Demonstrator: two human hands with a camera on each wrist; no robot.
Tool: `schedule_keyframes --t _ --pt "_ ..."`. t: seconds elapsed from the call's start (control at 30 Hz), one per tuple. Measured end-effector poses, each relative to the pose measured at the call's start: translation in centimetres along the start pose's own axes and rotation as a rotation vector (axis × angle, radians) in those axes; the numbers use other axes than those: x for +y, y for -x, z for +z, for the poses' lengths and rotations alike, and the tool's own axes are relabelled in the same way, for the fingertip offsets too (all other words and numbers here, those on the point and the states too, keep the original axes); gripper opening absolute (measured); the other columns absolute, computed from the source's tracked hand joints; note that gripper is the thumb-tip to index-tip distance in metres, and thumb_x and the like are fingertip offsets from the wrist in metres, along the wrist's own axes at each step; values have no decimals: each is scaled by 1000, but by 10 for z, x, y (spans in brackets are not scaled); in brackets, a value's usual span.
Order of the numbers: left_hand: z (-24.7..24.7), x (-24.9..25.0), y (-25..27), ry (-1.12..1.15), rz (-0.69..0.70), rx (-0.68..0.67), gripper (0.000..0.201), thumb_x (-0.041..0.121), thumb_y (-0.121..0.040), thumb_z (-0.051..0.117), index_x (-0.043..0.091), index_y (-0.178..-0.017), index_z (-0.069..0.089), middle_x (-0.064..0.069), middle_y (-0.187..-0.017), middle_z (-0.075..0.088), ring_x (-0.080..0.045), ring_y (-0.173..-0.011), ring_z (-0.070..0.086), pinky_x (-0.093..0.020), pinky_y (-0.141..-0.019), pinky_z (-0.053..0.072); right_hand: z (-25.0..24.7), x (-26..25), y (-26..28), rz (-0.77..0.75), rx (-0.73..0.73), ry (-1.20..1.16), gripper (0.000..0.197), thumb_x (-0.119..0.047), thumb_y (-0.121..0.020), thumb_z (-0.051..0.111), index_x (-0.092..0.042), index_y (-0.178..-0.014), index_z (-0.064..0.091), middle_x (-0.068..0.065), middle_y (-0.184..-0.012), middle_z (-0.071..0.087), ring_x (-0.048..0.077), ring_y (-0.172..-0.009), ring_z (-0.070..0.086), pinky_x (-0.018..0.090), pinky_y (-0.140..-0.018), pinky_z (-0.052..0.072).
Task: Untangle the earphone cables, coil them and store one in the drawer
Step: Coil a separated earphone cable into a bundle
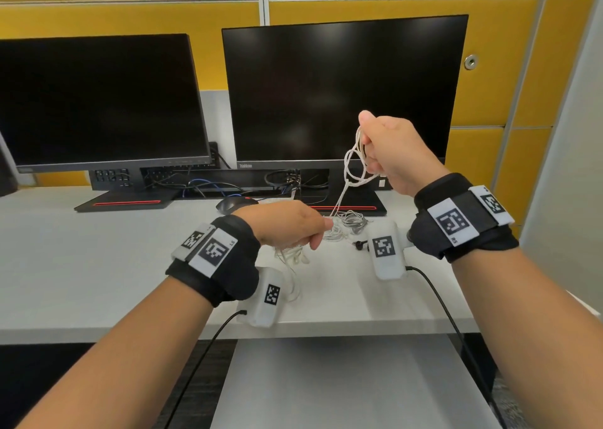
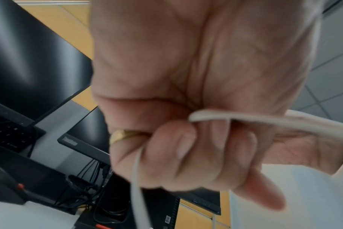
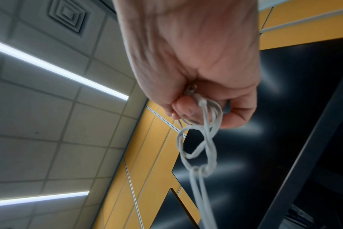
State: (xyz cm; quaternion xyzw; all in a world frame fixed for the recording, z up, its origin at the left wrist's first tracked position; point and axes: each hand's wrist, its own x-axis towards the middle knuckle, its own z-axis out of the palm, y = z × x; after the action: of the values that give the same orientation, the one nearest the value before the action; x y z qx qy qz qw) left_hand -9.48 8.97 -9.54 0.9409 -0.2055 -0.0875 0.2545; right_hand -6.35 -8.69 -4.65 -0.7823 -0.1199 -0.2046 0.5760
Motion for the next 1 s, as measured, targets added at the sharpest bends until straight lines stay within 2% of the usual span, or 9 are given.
schedule_keyframes --t 0.13,0.2,0.3,0.33,0.43,0.5,0.57,0.7,1.0 --pt "0 -2 -1 -16 -49 -45 45 40 -102 39 15 -75 64 3 -63 57 -10 -55 52 -24 -64 45 -1 -1 4 -9 -94 -103 39 -34 -104 41 -16 -71 49 -3 -51 36 9 -45 33 26 -59 41" --pt "-1 -1 -1 11 -20 -37 41 42 -102 39 15 -86 66 2 -72 65 -10 -63 58 -24 -69 46 -1 -1 6 -30 -129 -109 38 -34 -104 42 -15 -73 51 -3 -50 36 10 -45 33 28 -60 42" --pt "-2 3 -3 154 43 94 43 52 -99 34 19 -116 56 2 -103 68 -10 -92 64 -29 -86 49 3 -3 8 -52 -149 -99 37 -35 -104 44 -15 -74 53 -3 -49 36 10 -46 34 29 -59 43" --pt "-2 4 -4 265 65 164 44 53 -99 34 20 -119 53 1 -109 68 -12 -99 64 -31 -90 49 5 -3 9 -54 -161 -102 36 -35 -103 44 -14 -74 53 -4 -48 37 10 -46 34 29 -59 43" --pt "1 9 -9 567 142 374 27 40 -100 45 18 -108 59 -1 -103 71 -11 -93 69 -25 -82 53 11 -2 11 -57 -198 -115 35 -35 -103 45 -14 -76 54 -5 -47 38 10 -46 34 30 -58 42" --pt "4 12 -10 713 160 446 14 24 -99 52 16 -100 63 -3 -95 72 -9 -84 71 -19 -74 55 13 -2 12 -51 -209 -125 35 -35 -103 46 -14 -76 55 -5 -47 38 10 -46 34 29 -58 42" --pt "6 13 -13 780 155 479 10 16 -98 55 13 -95 64 -5 -90 72 -10 -79 71 -20 -72 57 12 -1 13 -40 -209 -139 34 -34 -102 47 -14 -76 56 -6 -46 39 10 -45 35 28 -59 43" --pt "6 9 -12 883 115 556 12 14 -97 56 10 -92 67 -5 -85 71 -10 -75 69 -19 -65 57 10 1 12 -25 -204 -111 33 -34 -101 50 -14 -77 58 -9 -44 39 8 -45 36 28 -62 46" --pt "5 11 -11 956 95 596 14 16 -96 58 8 -88 66 -6 -83 71 -11 -74 69 -24 -69 58 13 9 9 -30 -151 -97 32 -36 -100 51 -15 -77 61 -11 -46 42 6 -47 39 27 -60 47"
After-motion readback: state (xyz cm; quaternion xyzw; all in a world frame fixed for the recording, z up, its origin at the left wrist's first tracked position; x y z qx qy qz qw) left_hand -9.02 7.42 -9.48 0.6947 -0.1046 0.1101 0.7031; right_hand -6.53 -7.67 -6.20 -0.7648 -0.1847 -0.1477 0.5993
